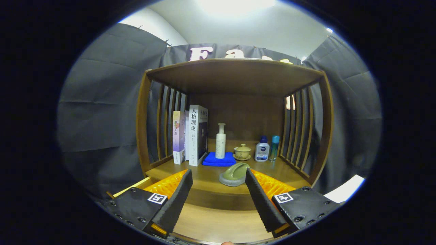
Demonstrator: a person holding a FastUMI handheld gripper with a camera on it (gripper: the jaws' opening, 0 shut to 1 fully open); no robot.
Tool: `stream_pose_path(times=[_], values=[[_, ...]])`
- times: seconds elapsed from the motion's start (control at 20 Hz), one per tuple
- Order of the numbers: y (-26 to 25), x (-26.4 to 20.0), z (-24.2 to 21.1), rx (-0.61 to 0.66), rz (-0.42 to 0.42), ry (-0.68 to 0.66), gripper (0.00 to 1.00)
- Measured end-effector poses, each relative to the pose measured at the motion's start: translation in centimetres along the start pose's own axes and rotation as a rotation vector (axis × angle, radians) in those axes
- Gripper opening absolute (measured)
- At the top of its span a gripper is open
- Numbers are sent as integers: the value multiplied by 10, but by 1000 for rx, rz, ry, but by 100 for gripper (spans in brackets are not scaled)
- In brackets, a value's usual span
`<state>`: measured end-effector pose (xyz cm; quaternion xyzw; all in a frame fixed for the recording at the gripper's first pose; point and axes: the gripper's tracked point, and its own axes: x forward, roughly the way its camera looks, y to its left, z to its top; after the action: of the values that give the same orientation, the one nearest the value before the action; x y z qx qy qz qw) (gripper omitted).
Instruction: Pull open the drawer, take out the items inside it, and place them on the countertop above the cabinet.
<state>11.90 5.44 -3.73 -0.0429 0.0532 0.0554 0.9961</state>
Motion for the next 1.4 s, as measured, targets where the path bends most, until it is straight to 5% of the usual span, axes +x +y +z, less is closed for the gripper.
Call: stream_pose_path(times=[0.35,1.4], values=[[10,-61,-23,8,-40,-122,98],[19,-99,-152,-12,-59,50,100]])
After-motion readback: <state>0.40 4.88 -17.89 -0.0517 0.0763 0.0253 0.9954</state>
